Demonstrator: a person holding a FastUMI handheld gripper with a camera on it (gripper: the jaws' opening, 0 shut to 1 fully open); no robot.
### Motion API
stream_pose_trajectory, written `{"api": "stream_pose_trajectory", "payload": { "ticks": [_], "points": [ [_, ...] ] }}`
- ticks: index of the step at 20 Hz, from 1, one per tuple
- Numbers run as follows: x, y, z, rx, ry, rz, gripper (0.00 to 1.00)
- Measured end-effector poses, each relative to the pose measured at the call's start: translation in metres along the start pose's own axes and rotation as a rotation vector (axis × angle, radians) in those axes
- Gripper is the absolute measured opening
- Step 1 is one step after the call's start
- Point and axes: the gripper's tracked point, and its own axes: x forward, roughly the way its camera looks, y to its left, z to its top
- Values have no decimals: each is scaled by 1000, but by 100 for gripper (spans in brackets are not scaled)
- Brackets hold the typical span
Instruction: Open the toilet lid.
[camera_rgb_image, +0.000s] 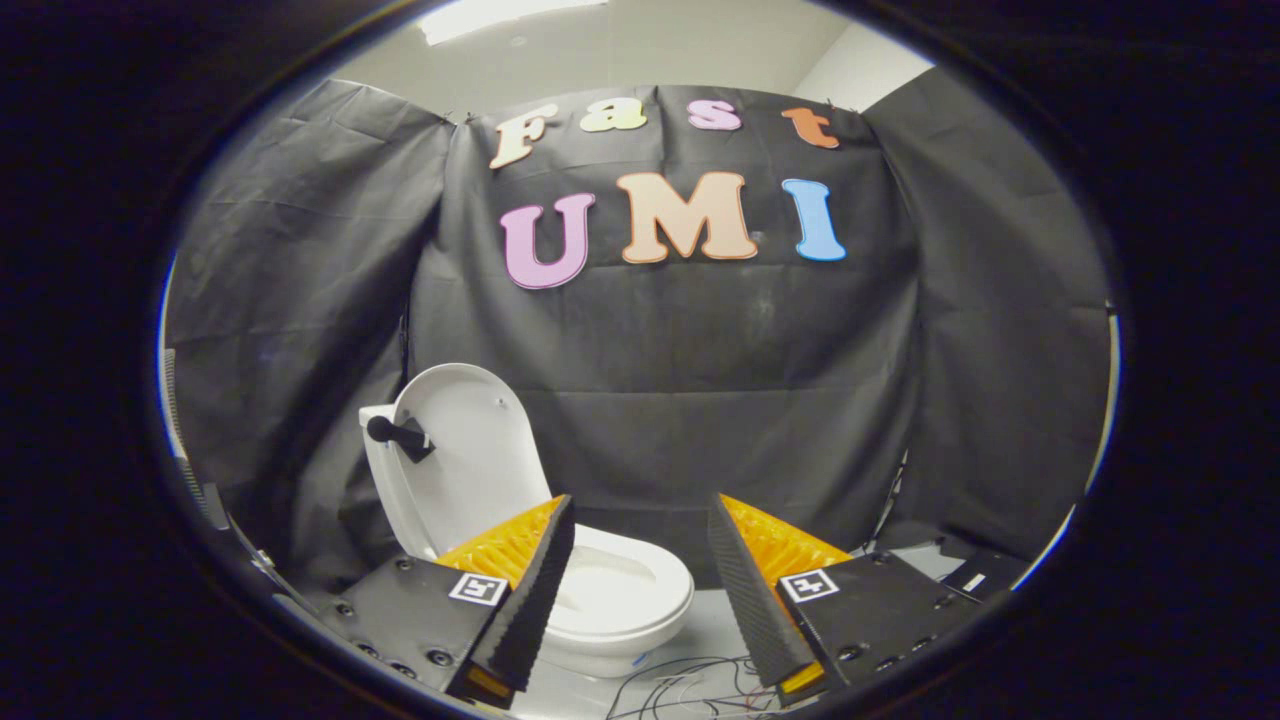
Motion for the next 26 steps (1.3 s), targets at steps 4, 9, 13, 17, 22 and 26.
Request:
{"api": "stream_pose_trajectory", "payload": {
  "ticks": [4, 9, 13, 17, 22, 26],
  "points": [
    [0, 1, 1, 5, 2, 1, 84],
    [0, 1, 0, 1, 3, -1, 97],
    [-1, 1, 0, 2, 2, -1, 97],
    [0, 1, 0, 2, 2, -1, 97],
    [-1, 1, -1, 2, 2, -1, 97],
    [0, 1, 0, 2, 2, -1, 97]
  ]
}}
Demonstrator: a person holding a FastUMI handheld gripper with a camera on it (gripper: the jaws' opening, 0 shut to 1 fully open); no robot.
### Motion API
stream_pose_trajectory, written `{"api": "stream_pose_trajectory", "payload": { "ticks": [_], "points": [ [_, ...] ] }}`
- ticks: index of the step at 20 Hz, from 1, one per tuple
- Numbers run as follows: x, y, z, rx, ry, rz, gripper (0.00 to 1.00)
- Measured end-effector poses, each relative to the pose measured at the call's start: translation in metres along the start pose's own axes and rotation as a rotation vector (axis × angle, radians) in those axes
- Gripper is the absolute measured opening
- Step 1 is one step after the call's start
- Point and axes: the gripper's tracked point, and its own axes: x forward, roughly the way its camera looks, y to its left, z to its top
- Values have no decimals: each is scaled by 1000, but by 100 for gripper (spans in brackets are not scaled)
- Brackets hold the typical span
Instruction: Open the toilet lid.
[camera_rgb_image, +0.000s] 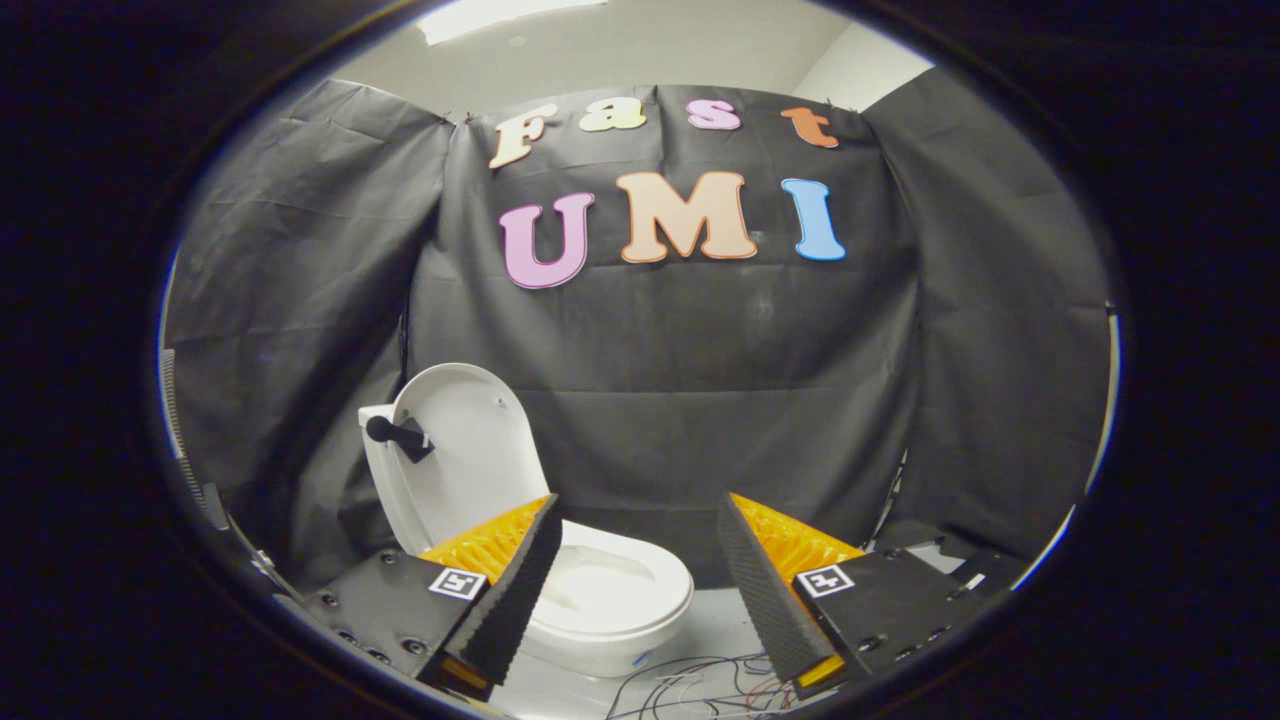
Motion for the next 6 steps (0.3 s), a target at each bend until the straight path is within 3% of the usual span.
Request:
{"api": "stream_pose_trajectory", "payload": {
  "ticks": [6],
  "points": [
    [0, 0, -1, 0, 0, 0, 97]
  ]
}}
